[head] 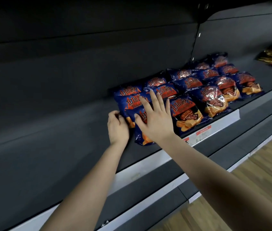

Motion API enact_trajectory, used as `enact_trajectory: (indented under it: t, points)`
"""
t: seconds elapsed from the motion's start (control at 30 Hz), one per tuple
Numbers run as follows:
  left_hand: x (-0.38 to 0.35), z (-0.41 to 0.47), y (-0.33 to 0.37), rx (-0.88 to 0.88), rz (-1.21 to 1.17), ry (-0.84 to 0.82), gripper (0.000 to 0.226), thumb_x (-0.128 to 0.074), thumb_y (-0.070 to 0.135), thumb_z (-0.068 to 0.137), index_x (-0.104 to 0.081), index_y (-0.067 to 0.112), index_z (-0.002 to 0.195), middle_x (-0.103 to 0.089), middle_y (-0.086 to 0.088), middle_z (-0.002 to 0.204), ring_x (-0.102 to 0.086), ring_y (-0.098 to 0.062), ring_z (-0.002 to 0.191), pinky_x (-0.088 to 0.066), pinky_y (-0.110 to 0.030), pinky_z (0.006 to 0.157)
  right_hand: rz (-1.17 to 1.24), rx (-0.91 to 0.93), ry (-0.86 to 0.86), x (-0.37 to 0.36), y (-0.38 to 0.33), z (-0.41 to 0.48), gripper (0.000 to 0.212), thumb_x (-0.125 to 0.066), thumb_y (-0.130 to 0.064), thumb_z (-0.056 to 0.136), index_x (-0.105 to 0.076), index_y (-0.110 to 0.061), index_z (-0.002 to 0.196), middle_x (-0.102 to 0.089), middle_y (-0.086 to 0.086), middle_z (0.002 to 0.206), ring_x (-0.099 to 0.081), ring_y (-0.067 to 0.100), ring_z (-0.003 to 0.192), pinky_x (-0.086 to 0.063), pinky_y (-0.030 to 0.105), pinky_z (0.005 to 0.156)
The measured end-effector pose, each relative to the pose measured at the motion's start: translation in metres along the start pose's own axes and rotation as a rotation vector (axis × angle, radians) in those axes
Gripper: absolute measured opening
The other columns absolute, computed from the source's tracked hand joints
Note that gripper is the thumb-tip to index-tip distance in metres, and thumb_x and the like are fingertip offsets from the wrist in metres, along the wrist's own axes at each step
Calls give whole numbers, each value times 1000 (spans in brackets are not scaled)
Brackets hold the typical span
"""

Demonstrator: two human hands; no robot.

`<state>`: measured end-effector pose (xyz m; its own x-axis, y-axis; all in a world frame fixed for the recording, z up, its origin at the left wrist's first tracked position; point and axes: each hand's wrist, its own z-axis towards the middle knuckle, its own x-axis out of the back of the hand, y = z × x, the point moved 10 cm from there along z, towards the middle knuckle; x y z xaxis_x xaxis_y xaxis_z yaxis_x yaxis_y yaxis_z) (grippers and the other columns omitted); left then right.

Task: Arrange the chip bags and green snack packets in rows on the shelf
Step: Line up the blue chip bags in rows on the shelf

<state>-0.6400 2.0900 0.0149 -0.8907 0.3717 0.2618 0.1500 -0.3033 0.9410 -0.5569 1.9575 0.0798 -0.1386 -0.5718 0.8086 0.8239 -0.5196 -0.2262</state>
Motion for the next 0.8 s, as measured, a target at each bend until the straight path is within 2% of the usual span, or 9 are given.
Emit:
enact_trajectory:
  t: [0.1, 0.17, 0.33, 0.57, 0.8]
  points:
    - [1, 1, -1, 9, 3, 4, 22, -36, 11, 97, -47, 12, 116, -59, -9, 115, -54, -22, 104, -41, -30, 88, -20, 8, -116, -18, 2, 4, 71, -20, -62, 87, -26, -28, 150, -10, 9, 160, -6, 33, 147, -4, 51, 117]
    - [0, 1, -2, 16, 4, 1, 22, -36, 11, 97, -47, 13, 116, -58, -7, 116, -54, -21, 105, -41, -29, 88, -28, 39, -134, -24, 2, 3, 75, -16, -64, 84, -27, -29, 149, -14, 9, 159, -8, 34, 146, -3, 51, 116]
    - [-1, 1, -1, 13, -6, -3, 20, -36, 12, 97, -47, 15, 113, -59, -7, 115, -55, -21, 105, -42, -30, 88, -23, 75, -129, -30, 3, 5, 71, -22, -62, 84, -34, -29, 146, -24, 7, 157, -15, 33, 145, -5, 52, 116]
    - [-3, 1, -2, 12, -14, -20, 16, -37, 13, 96, -45, 22, 106, -59, -5, 114, -55, -21, 106, -45, -37, 93, 66, 145, -214, -41, 4, 10, 72, -22, -60, 80, -32, -34, 147, -19, 0, 158, -11, 26, 147, -3, 48, 117]
    - [-3, 1, -3, 9, -18, -24, 17, -37, 13, 96, -46, 21, 109, -59, -4, 115, -54, -22, 108, -44, -40, 95, 74, 153, -235, -44, 5, 12, 73, -20, -61, 79, -28, -37, 147, -15, -1, 159, -10, 23, 147, -4, 48, 117]
